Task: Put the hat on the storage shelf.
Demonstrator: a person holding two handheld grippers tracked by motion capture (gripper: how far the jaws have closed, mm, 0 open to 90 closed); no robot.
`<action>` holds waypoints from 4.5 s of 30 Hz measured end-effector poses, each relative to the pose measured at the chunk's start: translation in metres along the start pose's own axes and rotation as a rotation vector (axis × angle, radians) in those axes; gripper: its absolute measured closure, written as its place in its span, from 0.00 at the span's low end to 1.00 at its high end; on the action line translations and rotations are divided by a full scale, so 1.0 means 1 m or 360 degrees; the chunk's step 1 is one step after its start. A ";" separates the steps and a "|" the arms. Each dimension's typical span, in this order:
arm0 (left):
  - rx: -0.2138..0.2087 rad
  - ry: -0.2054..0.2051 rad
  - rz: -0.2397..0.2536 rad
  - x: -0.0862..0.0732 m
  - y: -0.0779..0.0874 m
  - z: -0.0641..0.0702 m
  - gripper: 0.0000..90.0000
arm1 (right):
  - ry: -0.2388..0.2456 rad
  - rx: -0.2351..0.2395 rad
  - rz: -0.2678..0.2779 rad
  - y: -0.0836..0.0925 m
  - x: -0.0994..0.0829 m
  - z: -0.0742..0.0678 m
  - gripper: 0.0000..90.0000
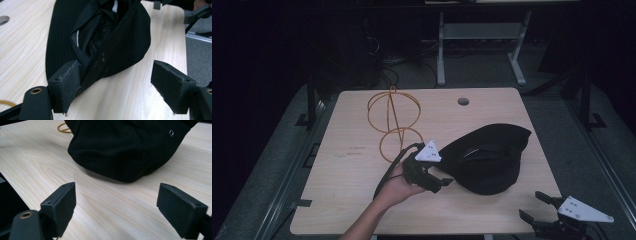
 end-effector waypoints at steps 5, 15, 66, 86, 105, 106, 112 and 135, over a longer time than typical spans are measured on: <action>-0.0043 0.0023 0.0013 0.007 -0.010 -0.002 0.30 | 0.0006 -0.0007 0.0007 0.002 0.001 0.001 0.17; -0.0065 -0.0035 -0.0106 0.007 -0.036 -0.009 0.51 | 0.0009 -0.0008 0.0012 0.002 0.002 0.000 0.17; -0.0314 -0.0128 0.0170 0.061 -0.023 0.029 0.95 | 0.0114 0.0057 0.0022 -0.066 0.048 -0.019 0.25; -0.0361 -0.0195 0.0222 0.083 -0.023 0.040 0.96 | 0.0290 -0.0017 -0.0022 -0.077 0.042 -0.018 0.57; -0.0211 -0.0207 0.0142 0.072 -0.012 0.033 0.66 | 0.0261 0.0057 0.0030 -0.067 0.051 -0.018 0.94; -0.0203 -0.0195 0.0152 0.072 -0.010 0.032 0.63 | 0.0250 0.0061 0.0037 -0.066 0.052 -0.017 0.94; -0.0166 -0.0163 0.0150 0.064 0.000 0.027 0.49 | 0.0224 0.0075 0.0022 -0.065 0.054 -0.016 0.94; 0.0054 -0.0042 0.0229 0.000 0.056 0.009 0.40 | 0.0102 0.0084 0.0082 -0.047 0.085 -0.003 0.95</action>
Point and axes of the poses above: each handheld gripper's, and its own axes: y roughly backward along the jaws, x roughly out of its top, z roughly to its right, the point moved 6 cm from there along -y, roughly forward along the jaws, and after that the axes turned 1 degree about -z, right-handed, at the moved point
